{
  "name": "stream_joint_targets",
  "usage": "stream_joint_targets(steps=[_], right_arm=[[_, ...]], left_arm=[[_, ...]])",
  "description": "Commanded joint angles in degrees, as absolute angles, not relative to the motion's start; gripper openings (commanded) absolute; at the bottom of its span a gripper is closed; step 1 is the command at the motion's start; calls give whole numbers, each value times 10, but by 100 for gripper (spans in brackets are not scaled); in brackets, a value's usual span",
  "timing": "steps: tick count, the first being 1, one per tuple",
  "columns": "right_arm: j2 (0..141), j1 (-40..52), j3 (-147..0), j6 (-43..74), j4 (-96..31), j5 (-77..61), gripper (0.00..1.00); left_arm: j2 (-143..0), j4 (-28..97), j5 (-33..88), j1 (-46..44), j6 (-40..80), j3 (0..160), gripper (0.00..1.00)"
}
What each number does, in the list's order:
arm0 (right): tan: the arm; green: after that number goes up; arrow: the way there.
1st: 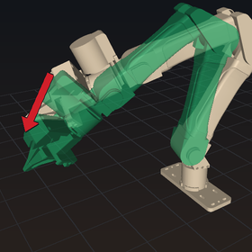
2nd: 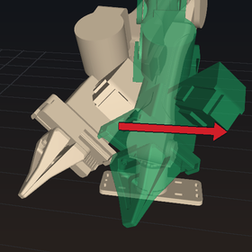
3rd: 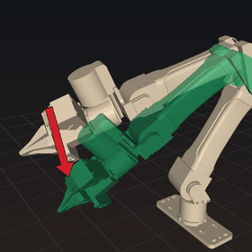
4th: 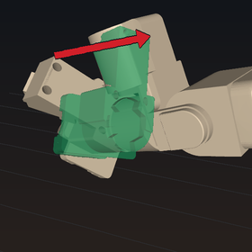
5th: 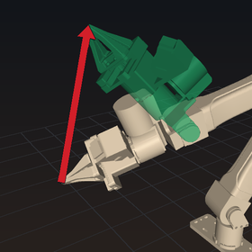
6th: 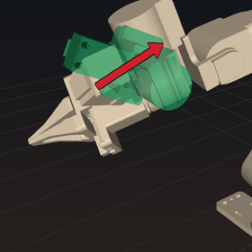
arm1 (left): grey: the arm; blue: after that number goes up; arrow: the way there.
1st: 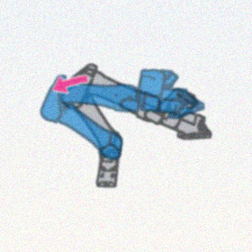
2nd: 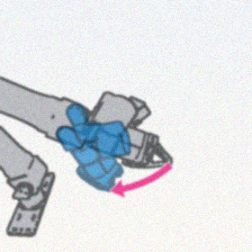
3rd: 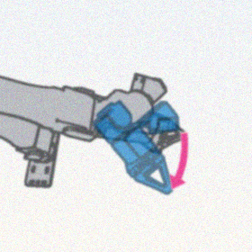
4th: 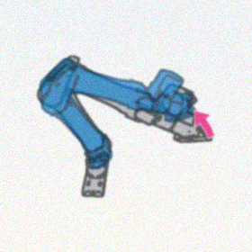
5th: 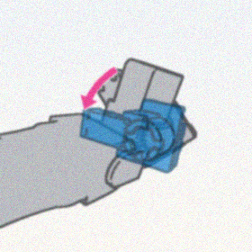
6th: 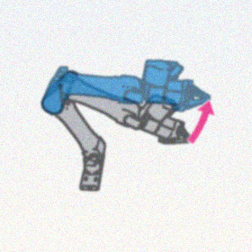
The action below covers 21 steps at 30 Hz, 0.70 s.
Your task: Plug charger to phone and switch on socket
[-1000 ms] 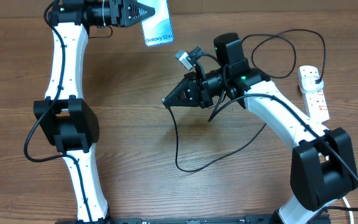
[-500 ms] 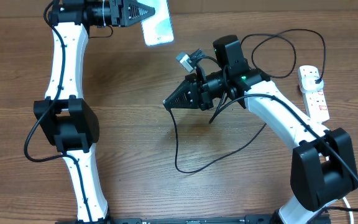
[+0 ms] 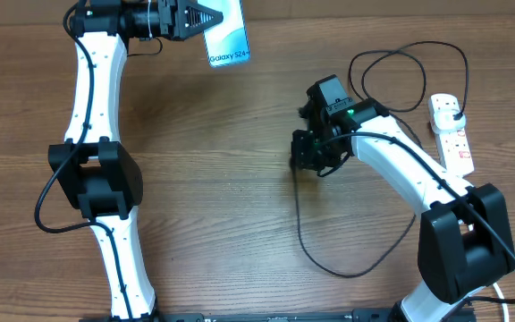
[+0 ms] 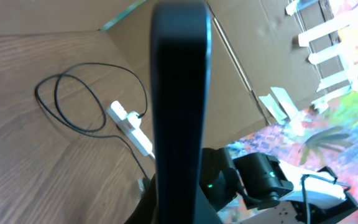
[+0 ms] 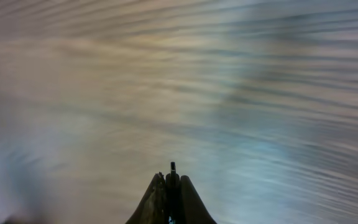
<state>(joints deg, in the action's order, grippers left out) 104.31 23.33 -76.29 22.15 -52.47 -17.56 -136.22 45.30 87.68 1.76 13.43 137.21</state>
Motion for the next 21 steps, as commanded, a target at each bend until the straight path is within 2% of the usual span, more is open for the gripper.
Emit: stream_joint_targets(steps=[1, 12, 14, 16, 17, 20, 21], right_arm=[[1036, 234, -737, 272, -527, -43, 4], [1036, 235, -657, 283, -461, -39, 4], [1036, 235, -647, 283, -455, -39, 14], [1036, 235, -639, 283, -455, -39, 39], [1036, 235, -635, 283, -456, -39, 66], [1036, 235, -635, 283, -457, -39, 77], [1036, 235, -635, 284, -457, -39, 86]], left_arm=[[-1337, 453, 882, 18, 163, 1379, 4], [-1337, 501, 814, 17, 162, 1379, 4], [-1337, 515, 809, 17, 152, 1379, 4], [-1337, 529, 808, 17, 131, 1379, 4], [-1337, 537, 806, 16, 120, 1379, 4], [-1337, 542, 803, 13, 115, 1379, 4], [-1337, 542, 803, 12, 116, 1379, 4]])
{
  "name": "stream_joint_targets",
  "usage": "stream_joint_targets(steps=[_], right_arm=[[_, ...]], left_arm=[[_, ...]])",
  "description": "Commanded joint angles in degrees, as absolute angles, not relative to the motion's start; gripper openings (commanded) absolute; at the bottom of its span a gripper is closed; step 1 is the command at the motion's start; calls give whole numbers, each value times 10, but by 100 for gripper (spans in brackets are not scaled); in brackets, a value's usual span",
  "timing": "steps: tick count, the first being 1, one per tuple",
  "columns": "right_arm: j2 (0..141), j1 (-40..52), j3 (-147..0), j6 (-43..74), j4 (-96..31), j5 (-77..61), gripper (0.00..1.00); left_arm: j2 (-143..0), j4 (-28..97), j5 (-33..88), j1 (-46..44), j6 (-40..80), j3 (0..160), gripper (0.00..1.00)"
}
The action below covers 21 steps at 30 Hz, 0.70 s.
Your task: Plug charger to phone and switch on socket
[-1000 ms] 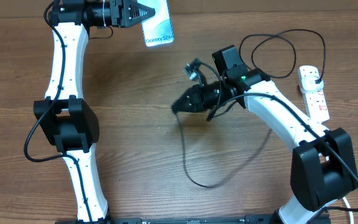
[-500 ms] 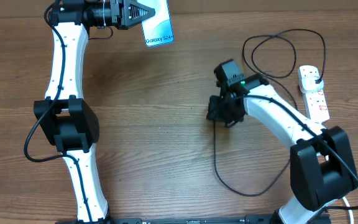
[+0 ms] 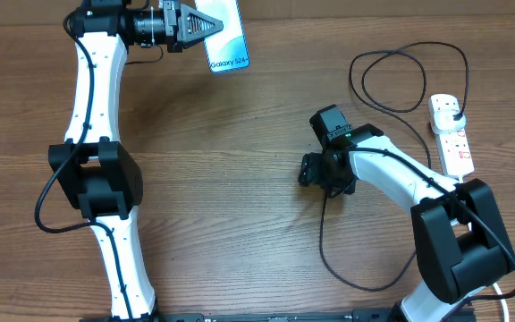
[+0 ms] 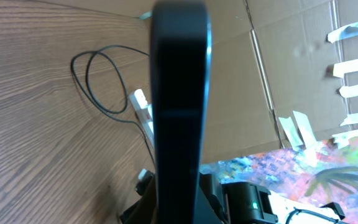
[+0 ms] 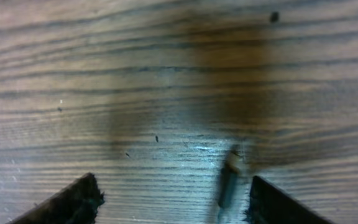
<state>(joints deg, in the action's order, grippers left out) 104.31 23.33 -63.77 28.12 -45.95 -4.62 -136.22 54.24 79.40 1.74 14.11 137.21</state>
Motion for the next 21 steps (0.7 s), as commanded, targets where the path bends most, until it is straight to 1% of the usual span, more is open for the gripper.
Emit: stream_joint_targets(steps=[1, 7, 8, 9, 11, 14, 15, 17, 19, 21], right_arm=[[1036, 235, -635, 284, -457, -39, 100], [1036, 235, -635, 285, -457, -38, 100], [1036, 235, -635, 285, -455, -50, 100], [1036, 235, -635, 285, -456, -93, 100], [1036, 235, -635, 285, -461, -116, 99], [1036, 235, -633, 286, -466, -98, 73], [1036, 235, -633, 298, -466, -86, 67], [1036, 235, -631, 328, -465, -69, 66], [1036, 235, -630, 351, -466, -57, 60], [1036, 235, -630, 363, -468, -42, 60]], left_arm=[[-1337, 542, 801, 11, 116, 1379, 4], [-1337, 552, 781, 3, 116, 1379, 4], [-1337, 561, 769, 0, 115, 1379, 4], [-1337, 568, 758, -3, 115, 1379, 4], [-1337, 568, 758, -6, 111, 1379, 4], [-1337, 568, 758, -11, 106, 1379, 4], [-1337, 568, 758, -13, 105, 1379, 4], [-1337, 568, 758, -16, 102, 1379, 4], [-1337, 568, 758, -20, 103, 1379, 4], [-1337, 568, 758, -23, 103, 1379, 4]])
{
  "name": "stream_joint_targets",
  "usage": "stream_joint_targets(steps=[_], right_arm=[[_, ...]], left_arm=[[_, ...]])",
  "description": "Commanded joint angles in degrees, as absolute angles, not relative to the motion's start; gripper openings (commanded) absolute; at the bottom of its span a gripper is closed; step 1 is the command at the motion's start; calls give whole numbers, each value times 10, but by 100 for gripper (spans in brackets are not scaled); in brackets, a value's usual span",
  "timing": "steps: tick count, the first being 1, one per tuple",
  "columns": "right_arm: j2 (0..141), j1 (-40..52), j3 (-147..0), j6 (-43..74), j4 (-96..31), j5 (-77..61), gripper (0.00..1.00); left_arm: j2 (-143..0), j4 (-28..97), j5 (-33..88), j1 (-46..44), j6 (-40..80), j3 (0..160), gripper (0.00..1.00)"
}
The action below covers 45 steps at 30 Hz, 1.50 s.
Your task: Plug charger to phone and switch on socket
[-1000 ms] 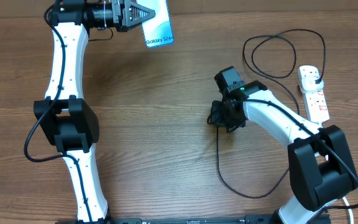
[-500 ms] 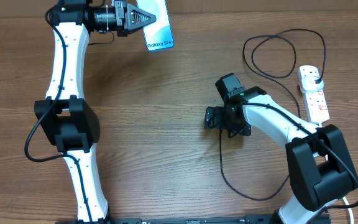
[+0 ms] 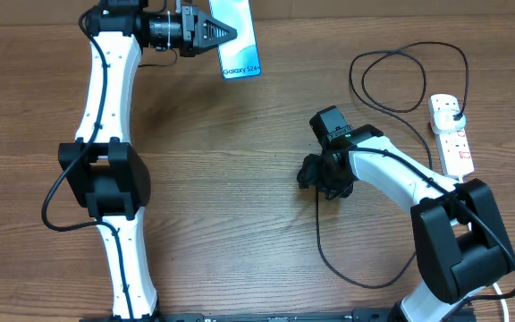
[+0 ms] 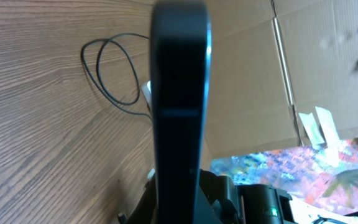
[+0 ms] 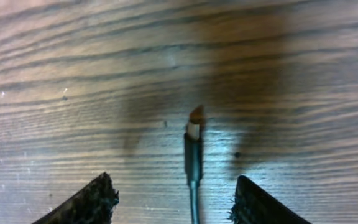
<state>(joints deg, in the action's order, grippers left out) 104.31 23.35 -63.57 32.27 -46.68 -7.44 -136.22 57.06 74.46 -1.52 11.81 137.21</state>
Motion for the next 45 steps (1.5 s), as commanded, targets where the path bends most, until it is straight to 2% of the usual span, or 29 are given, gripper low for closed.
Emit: stream_joint_targets(steps=[1, 6, 10, 23, 26, 29, 34, 43, 44, 45], right_arm=[[1036, 235, -630, 367, -469, -34, 60], [1037, 235, -629, 346, -469, -44, 54], [1039, 235, -629, 328, -468, -46, 54], [1107, 235, -629, 282, -485, -80, 38], [1110, 235, -629, 282, -478, -78, 29], [1110, 235, -629, 282, -472, -77, 28], [1110, 235, -629, 282, -458, -76, 20], [1110, 235, -629, 282, -456, -76, 18], [1110, 235, -629, 282, -458, -76, 20], [1110, 235, -629, 281, -468, -76, 33]], left_arm=[[-1337, 568, 758, -23, 103, 1379, 4], [-1337, 568, 758, -23, 103, 1379, 4], [-1337, 568, 758, -23, 103, 1379, 4], [-1337, 568, 758, -23, 103, 1379, 4], [-1337, 568, 758, -23, 103, 1379, 4], [-1337, 568, 758, -23, 103, 1379, 4], [-1337, 569, 758, -23, 103, 1379, 4], [-1337, 570, 758, -23, 103, 1379, 4], [-1337, 570, 758, -23, 103, 1379, 4], [-1337, 571, 758, -23, 103, 1379, 4]])
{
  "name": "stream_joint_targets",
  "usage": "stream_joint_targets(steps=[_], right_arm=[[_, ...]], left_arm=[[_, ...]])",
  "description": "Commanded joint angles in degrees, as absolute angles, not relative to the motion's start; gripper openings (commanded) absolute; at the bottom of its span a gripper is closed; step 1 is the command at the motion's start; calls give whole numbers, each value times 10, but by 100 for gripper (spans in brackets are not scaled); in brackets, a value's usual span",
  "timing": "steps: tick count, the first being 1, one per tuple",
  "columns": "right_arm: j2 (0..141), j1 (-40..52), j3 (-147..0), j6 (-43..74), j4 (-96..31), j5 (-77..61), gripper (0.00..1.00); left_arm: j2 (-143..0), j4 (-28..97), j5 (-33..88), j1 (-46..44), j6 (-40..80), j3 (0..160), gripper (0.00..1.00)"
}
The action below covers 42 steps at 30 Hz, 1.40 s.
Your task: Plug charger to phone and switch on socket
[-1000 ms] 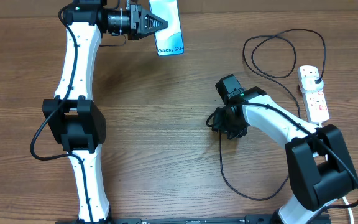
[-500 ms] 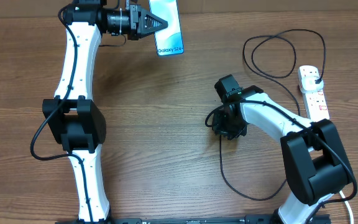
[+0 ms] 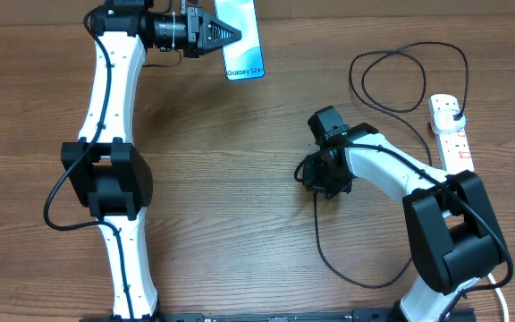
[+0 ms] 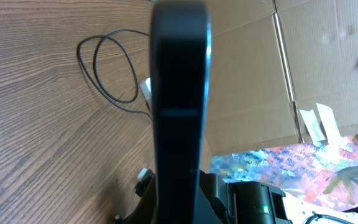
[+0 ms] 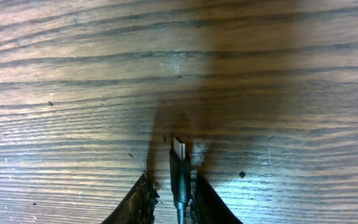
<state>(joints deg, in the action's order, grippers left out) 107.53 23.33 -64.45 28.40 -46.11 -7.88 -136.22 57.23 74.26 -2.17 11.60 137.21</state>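
Note:
The phone, its light-blue screen up, is held above the table's far edge with my left gripper shut on it. In the left wrist view the phone shows edge-on, a dark slab between the fingers. The black charger cable runs across the table from the white socket strip at the right edge. Its plug lies flat on the wood and points away from the right wrist camera. My right gripper is down over the plug, fingers close against both of its sides.
A loose loop of cable lies at the back right, next to the socket strip. A cardboard wall stands behind the table's far edge. The cable's slack curves toward the front of the table, near my right arm's base.
My right gripper's fingers stood wide apart on either side of the plug and are now closed in on it. The left gripper holds the phone in almost the same place.
First my right gripper was shut, its view blurred by motion, at mid table. Then it stood open with the plug lying on the wood, off-centre, then centred between its fingers. Now it grips the plug. The left gripper held the phone throughout and ended slightly further right.

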Motion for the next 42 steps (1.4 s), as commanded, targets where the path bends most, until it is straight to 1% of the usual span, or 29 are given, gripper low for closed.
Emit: stream_joint_targets(steps=[1, 4, 7, 12, 14, 20, 22, 26, 28, 30, 33, 36, 38, 42], right_arm=[[1110, 235, -629, 279, -474, -76, 37], [1110, 235, -629, 279, -483, -76, 36], [1110, 235, -629, 278, -481, -76, 27], [1110, 235, -629, 277, -481, -76, 25], [1110, 235, -629, 277, -481, -76, 22], [1110, 235, -629, 278, -481, -76, 12], [1110, 235, -630, 278, -480, -76, 4], [1109, 234, -640, 277, -473, -89, 4], [1104, 234, -651, 253, -468, -117, 4], [1091, 234, -668, 216, -463, -167, 4], [1066, 227, -696, 165, -464, -249, 4], [1036, 215, -718, 71, -463, -395, 4], [1020, 206, -722, 30, -458, -475, 4], [1004, 191, -722, -59, -446, -644, 4]], left_arm=[[-1337, 571, 758, -23, 103, 1379, 4], [-1337, 570, 758, -23, 103, 1379, 4], [-1337, 571, 758, -23, 103, 1379, 4], [-1337, 572, 758, -23, 103, 1379, 4], [-1337, 572, 759, -23, 103, 1379, 4], [-1337, 572, 759, -23, 103, 1379, 4], [-1337, 572, 759, -23, 103, 1379, 4], [-1337, 568, 782, -23, 102, 1379, 4], [-1337, 559, 829, -23, 88, 1379, 4], [-1337, 539, 901, -23, 62, 1379, 4], [-1337, 531, 906, -23, 68, 1379, 4], [-1337, 531, 906, -23, 64, 1379, 4], [-1337, 531, 907, -23, 68, 1379, 4], [-1337, 543, 907, -25, 116, 1379, 4]])
